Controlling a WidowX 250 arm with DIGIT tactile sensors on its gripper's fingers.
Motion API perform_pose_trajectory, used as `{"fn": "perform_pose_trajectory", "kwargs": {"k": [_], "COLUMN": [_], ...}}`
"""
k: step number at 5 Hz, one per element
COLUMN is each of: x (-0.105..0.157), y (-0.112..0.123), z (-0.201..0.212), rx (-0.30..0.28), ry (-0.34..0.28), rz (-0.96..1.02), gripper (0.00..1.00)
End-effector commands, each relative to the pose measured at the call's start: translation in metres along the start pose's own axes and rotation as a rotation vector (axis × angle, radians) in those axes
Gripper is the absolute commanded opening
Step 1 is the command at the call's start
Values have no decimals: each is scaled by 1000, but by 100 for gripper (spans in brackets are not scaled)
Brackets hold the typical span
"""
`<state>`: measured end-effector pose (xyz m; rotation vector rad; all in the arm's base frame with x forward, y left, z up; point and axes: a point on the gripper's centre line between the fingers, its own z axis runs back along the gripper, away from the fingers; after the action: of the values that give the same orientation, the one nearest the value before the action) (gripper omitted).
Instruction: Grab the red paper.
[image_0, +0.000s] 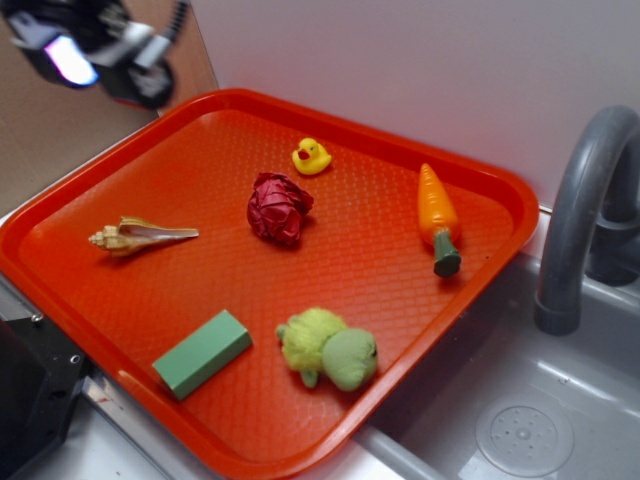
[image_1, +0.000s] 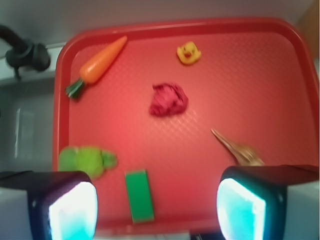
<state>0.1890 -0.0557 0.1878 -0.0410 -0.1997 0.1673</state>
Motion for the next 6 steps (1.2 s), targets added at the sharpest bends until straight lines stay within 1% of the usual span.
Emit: {"fn": "perform_pose_trajectory", "kwargs": {"k": [1, 2, 3, 4, 5, 6], "x": [30, 43, 54, 60, 61, 54], "y": [-8, -3, 12, 21, 24, 22], "z": [-40, -62, -80, -94, -108, -140], "rx": [0, 43, 108, 165, 227, 121], "ry": [-71, -102, -147, -179, -205, -113], "rz": [30, 39, 52, 50, 29, 86], "gripper": [100, 100, 100, 100, 100, 100]}}
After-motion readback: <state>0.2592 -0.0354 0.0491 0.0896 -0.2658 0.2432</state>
